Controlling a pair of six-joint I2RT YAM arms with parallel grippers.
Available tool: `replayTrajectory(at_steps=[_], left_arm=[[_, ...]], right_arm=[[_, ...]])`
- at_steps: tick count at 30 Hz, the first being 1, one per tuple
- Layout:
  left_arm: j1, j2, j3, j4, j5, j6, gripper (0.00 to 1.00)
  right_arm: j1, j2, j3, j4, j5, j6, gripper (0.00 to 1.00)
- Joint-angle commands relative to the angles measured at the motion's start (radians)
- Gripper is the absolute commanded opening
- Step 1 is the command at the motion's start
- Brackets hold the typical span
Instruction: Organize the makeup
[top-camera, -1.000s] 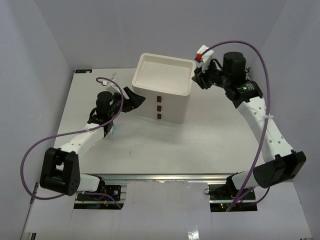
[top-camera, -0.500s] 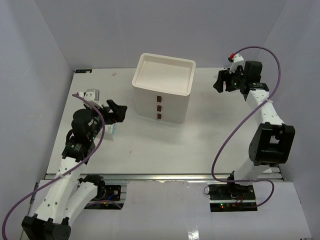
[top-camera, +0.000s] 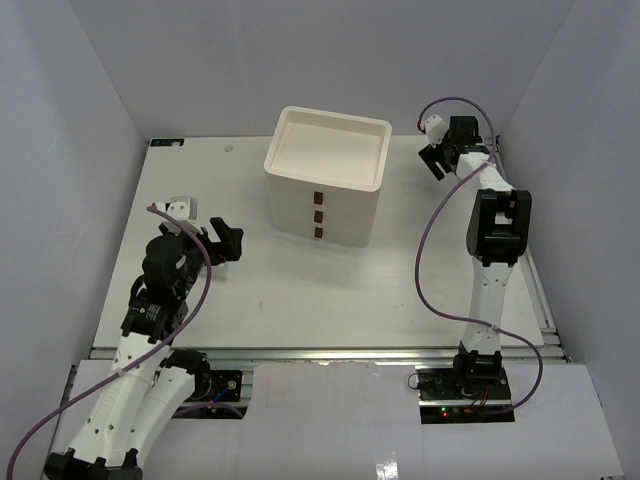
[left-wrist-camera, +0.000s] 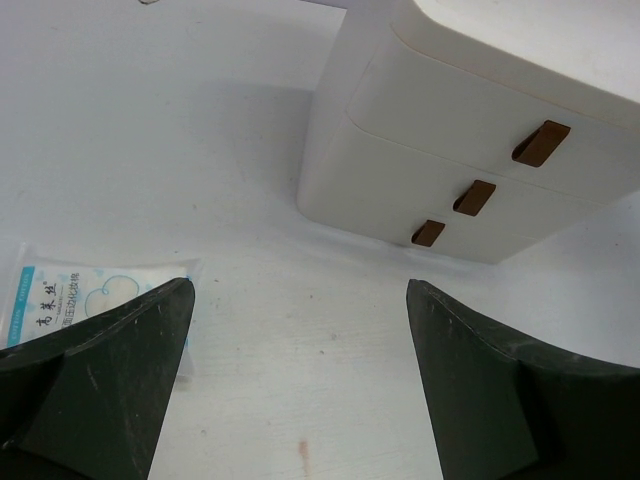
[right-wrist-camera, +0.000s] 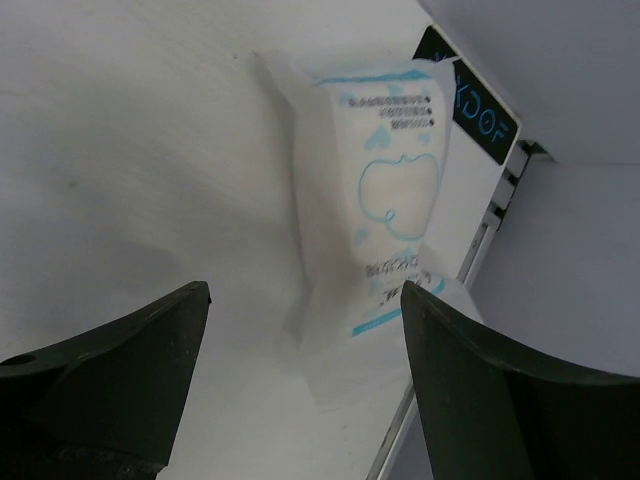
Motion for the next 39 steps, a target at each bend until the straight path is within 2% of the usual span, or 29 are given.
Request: replayTrajectory(at_steps=[1,9,11,14,15,16,17,19,22,25,28,33,36,39], left_arm=[[0.002,-0.002,-0.006,-0.006,-0.019,0.016,0.98],[0.002,-0.001,-0.007,-0.007,-0.028,0.016,0.98],[0.003,0.001,-0.007,-0.009,-0.030,0.016,0.98],[0.003,-0.003,-0.006,-0.010,-0.034,0.016,0.98],[0.003,-0.003,-0.006,-0.010,-0.035,0.016,0.98],[0.003,-0.004,-0.006,-0.010,-0.035,0.016,0.98],[0.003,-0.005,-0.006,-0.010,-0.038,0.015,0.98],[0.002,-0.009,-0.006,-0.013,-0.039,0.014,0.98],[0.003,-0.012,-0.007,-0.013,-0.040,0.013,0.98],[0.003,-0.015,-0.009,-0.013,-0.035,0.011,0.98],[0.003,-0.021,-0.009,-0.013,-0.028,0.005,0.98],[0.002,-0.033,-0.010,-0.010,-0.015,0.001,0.98],[0.003,-0.041,-0.012,-0.009,-0.007,-0.001,0.98],[0.002,-0.049,-0.014,-0.009,0.001,-0.003,0.98]], right_arm=[[-0.002,0.097,0.168,0.069,0.152,-0.162,0.83],[-0.002,0.205,0.194,0.164,0.226,-0.220,0.76],[-0.002,0.213,0.193,0.165,0.231,-0.230,0.71],[-0.002,0.216,0.192,0.155,0.232,-0.235,0.55],[-0.002,0.214,0.193,0.148,0.226,-0.235,0.44],[-0.002,0.214,0.194,0.140,0.222,-0.236,0.43],[-0.002,0.212,0.190,0.124,0.215,-0.235,0.31],[-0.002,0.191,0.165,0.116,0.211,-0.229,0.18],[-0.002,0.140,0.111,0.112,0.201,-0.190,0.11],[-0.002,0.026,0.000,0.113,0.155,-0.116,0.09],[-0.002,-0.191,-0.201,0.111,0.047,-0.018,0.08],[-0.002,-0.529,-0.476,0.082,-0.352,0.166,0.08],[0.035,-0.719,-0.602,0.076,-0.501,0.261,0.08],[0.056,-0.850,-0.652,0.084,-0.546,0.310,0.08]])
